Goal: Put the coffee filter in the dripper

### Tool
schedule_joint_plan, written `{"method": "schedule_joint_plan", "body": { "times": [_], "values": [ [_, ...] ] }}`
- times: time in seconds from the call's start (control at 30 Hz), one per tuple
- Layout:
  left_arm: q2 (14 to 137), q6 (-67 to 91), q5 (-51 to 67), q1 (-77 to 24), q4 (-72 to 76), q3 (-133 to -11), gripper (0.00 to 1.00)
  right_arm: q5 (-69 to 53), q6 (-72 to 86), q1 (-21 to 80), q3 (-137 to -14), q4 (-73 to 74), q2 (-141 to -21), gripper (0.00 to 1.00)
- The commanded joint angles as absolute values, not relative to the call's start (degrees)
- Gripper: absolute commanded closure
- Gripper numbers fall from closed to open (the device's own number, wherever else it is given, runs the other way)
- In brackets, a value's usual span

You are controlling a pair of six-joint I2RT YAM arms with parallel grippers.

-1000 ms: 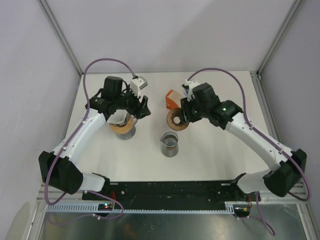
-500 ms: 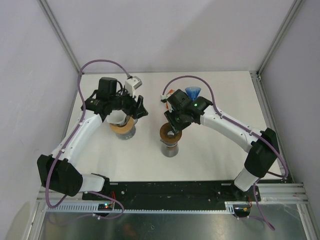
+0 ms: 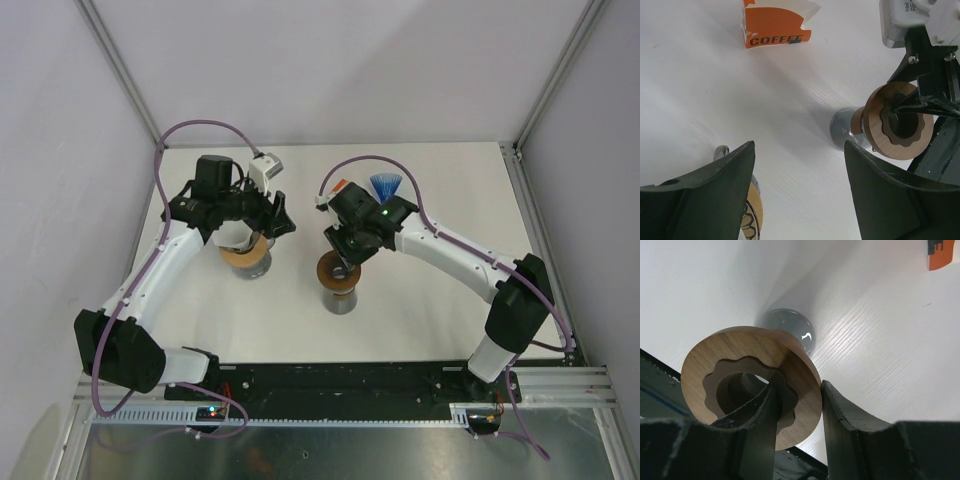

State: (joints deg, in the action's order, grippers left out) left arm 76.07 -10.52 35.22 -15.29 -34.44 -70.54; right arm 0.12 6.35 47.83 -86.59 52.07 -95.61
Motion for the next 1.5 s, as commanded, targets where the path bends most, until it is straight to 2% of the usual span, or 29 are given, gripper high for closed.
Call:
{"method": "schedule_joint_plan", "body": {
  "times": [0.0, 0.4, 0.67, 0.83, 0.97, 1.17, 1.3, 1.47],
  "values": [
    [74.38, -9.73, 37.21, -14.63, -33.15, -70.36, 0.24, -1.25, 5.45, 48.52, -86.61, 51.19, -95.64, 0.68],
    [74.38, -9.91, 37.62, -14.59, -33.15, -70.07, 0.23, -0.33, 4.93, 48.69, -86.39, 51.47, -96.14, 0.46],
    [74.47, -9.61, 38.79, -14.61, -33.19, -69.94, 0.23, -0.44, 5.15, 48.78, -87.18, 50.89, -94.56, 0.41],
    [74.19, -9.68, 38.97, -14.52, -33.16, -70.22, 0.23, -1.52, 4.38, 47.73, -89.10, 49.52, -90.84, 0.33],
    [74.06, -9.70, 38.83, -14.07, -33.15, -70.52, 0.23, -3.51, 5.27, 42.23, -89.30, 44.81, -86.28, 0.31],
    [74.04, -9.71, 37.64, -13.28, -33.20, -70.52, 0.23, -9.84, 13.61, 23.45, -86.20, 30.36, -82.68, 0.29],
    [74.20, -9.65, 37.63, -13.00, -33.21, -70.40, 0.23, -11.01, 18.87, 14.64, -87.17, 24.11, -87.36, 0.29],
    [74.82, -9.73, 37.66, -12.93, -33.21, -70.33, 0.23, -10.12, 22.73, 9.10, -93.05, 21.58, -99.56, 0.30]
  ]
}}
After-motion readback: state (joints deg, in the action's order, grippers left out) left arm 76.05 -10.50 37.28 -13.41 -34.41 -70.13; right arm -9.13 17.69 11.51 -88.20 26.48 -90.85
